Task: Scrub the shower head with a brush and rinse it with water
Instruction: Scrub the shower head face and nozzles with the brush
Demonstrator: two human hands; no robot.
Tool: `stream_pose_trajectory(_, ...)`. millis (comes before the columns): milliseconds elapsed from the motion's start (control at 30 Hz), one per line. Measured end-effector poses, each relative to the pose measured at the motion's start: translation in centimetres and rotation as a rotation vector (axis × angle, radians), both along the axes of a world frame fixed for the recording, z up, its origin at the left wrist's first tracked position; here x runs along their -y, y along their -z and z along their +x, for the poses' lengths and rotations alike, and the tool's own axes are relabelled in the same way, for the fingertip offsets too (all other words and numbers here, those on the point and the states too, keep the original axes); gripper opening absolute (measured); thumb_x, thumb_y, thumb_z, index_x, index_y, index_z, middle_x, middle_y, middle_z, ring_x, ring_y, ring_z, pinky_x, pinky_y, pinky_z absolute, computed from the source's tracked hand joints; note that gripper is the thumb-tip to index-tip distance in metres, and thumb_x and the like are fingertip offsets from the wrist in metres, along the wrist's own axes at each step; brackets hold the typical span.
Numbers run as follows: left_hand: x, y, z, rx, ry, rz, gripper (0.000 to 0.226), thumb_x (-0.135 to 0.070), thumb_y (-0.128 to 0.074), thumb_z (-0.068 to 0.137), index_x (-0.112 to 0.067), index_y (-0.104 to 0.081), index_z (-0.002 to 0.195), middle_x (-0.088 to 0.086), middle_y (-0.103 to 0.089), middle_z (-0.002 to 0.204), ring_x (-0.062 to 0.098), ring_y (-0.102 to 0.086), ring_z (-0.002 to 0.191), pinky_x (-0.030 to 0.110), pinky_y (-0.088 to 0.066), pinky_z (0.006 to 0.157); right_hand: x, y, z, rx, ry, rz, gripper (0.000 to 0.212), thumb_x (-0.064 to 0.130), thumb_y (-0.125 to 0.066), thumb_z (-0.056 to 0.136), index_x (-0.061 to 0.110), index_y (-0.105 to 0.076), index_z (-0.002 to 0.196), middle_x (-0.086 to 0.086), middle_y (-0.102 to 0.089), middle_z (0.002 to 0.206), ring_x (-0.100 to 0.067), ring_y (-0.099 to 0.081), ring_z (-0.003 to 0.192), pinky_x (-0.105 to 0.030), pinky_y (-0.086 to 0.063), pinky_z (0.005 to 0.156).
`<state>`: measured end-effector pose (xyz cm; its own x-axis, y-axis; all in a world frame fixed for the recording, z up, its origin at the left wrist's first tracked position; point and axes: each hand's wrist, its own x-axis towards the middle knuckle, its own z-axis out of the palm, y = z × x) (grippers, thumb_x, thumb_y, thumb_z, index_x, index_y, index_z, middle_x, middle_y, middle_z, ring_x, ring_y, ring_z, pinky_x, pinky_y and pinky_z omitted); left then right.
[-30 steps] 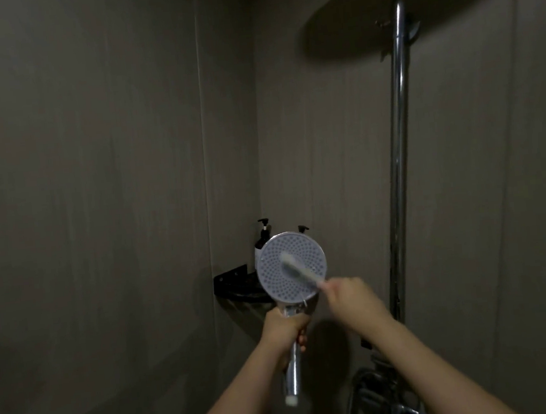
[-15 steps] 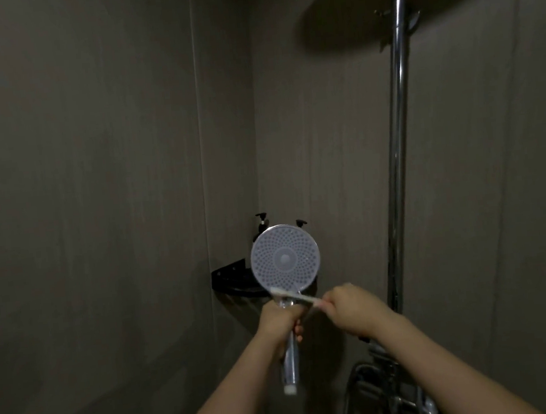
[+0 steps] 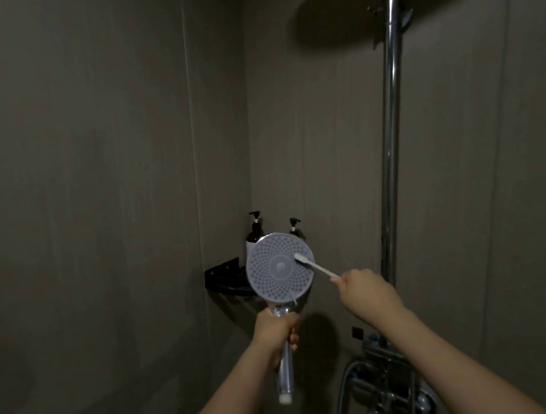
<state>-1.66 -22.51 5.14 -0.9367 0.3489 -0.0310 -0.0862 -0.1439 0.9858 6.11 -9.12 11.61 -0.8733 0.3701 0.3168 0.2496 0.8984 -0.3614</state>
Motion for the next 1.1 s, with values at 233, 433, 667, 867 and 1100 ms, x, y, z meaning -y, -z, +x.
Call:
stream_pose_trajectory(233,-0.6,-1.0,0.0,-0.013,-0.01,0.038,0.03,0.006,-0.056,0.082,-0.011,-0.043,0.061,-0.001,-0.04,0.037,0.008,-0.035,0.027,0.013,-0.031,0.035,-0.2,0.7,0.0,-0.041,0.038,-0.026,0.042,0.038,-0.034,0.099,0.009,-0.064,0.089,-0.006,-0.06,0.077,-0.025,-0.057,0.072,-0.028,-0.04,0.059)
stream_pose_trajectory(433,-0.6,-1.1,0.3,-0.011,0.004,0.036,0.025,0.004,-0.058,0.082,-0.01,-0.047,0.064,-0.001,-0.041,0.035,0.008,-0.036,0.027,0.013,-0.031,0.034,-0.5,0.7,-0.2,0.051,-0.02,-0.148,0.037,0.037,-0.038,0.098,0.019,-0.055,0.07,0.001,-0.051,0.063,-0.015,-0.049,0.059,-0.025,-0.038,0.052)
stream_pose_trajectory(667,-0.5,-0.9,0.3,-0.026,0.011,0.011,0.024,0.005,-0.056,0.082,-0.008,-0.047,0.064,0.0,-0.041,0.036,0.008,-0.036,0.027,0.013,-0.031,0.034,-0.7,-0.4,-0.1,0.01,0.005,-0.035,0.038,0.037,-0.037,0.098,0.013,-0.062,0.084,0.002,-0.052,0.065,-0.015,-0.052,0.059,-0.026,-0.039,0.052)
stream_pose_trajectory(867,-0.7,-1.7,0.0,-0.053,0.026,0.016,0.02,0.003,-0.059,0.082,-0.008,-0.051,0.067,0.001,-0.043,0.038,0.008,-0.038,0.028,0.014,-0.033,0.034,-0.2,0.5,-0.6,0.012,-0.046,-0.11,0.037,0.036,-0.038,0.098,0.013,-0.064,0.088,-0.003,-0.059,0.075,-0.014,-0.052,0.06,-0.026,-0.042,0.055)
stream_pose_trajectory(1100,-0.7,-1.5,-0.6,-0.039,0.002,0.015,0.026,0.005,-0.055,0.082,-0.01,-0.045,0.065,-0.001,-0.04,0.037,0.008,-0.036,0.028,0.013,-0.032,0.034,-0.4,-0.4,-0.1,-0.201,-0.066,-0.127,0.035,0.033,-0.038,0.099,0.011,-0.066,0.097,-0.007,-0.063,0.078,-0.014,-0.054,0.061,-0.028,-0.043,0.056)
